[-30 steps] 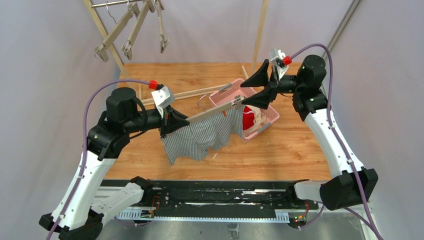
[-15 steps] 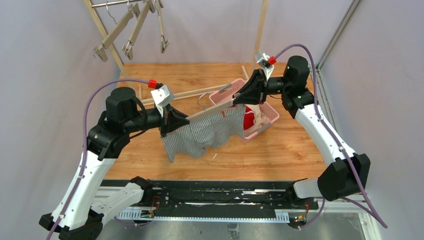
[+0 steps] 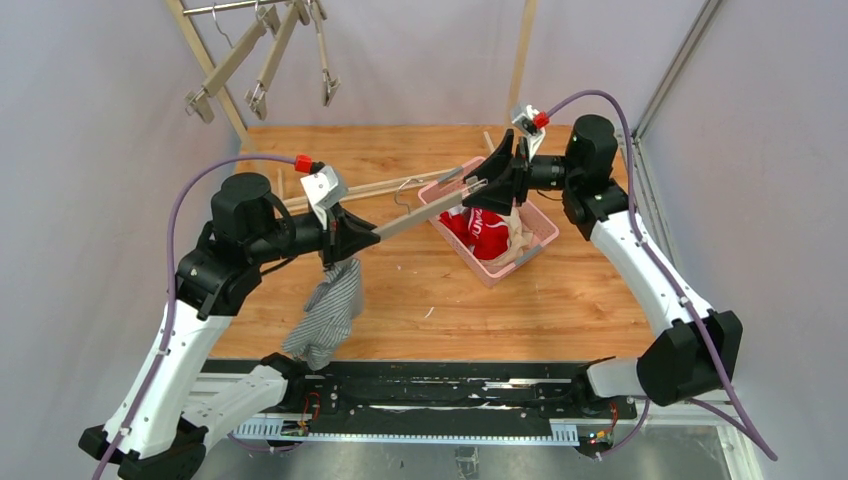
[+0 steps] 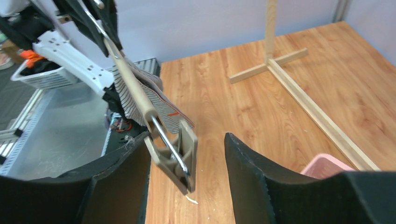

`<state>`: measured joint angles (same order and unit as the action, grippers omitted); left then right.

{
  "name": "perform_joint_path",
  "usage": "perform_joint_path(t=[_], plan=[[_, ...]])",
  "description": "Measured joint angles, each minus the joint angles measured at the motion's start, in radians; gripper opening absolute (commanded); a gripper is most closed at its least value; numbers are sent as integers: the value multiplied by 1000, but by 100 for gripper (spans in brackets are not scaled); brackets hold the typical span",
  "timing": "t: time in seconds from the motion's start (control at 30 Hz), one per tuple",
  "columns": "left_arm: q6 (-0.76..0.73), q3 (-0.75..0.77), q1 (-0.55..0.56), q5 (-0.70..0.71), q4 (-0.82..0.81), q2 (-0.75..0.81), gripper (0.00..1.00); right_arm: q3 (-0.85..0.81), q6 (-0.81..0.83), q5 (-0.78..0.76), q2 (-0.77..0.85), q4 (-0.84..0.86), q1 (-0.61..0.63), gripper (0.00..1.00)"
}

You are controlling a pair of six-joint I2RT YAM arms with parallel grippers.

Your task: Remove the underwear clipped to the hanger

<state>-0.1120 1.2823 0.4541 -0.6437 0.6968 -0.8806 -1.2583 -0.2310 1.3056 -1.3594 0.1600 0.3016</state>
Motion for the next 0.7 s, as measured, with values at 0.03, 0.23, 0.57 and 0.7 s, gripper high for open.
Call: perform_joint_path(t=[0.03, 0.23, 0.57, 0.7], plan=[[8, -2, 0, 5, -12, 1, 0, 11, -1, -28, 10, 3, 0, 68], [108, -74, 0, 41, -157, 40, 0, 219, -122, -192, 131, 216, 0, 71], [370, -249, 0, 112, -537, 95, 0, 386, -450, -356, 112, 852, 97, 74], [480, -308, 0, 113, -676, 93, 0, 365, -576, -395, 17, 1085, 123, 74]])
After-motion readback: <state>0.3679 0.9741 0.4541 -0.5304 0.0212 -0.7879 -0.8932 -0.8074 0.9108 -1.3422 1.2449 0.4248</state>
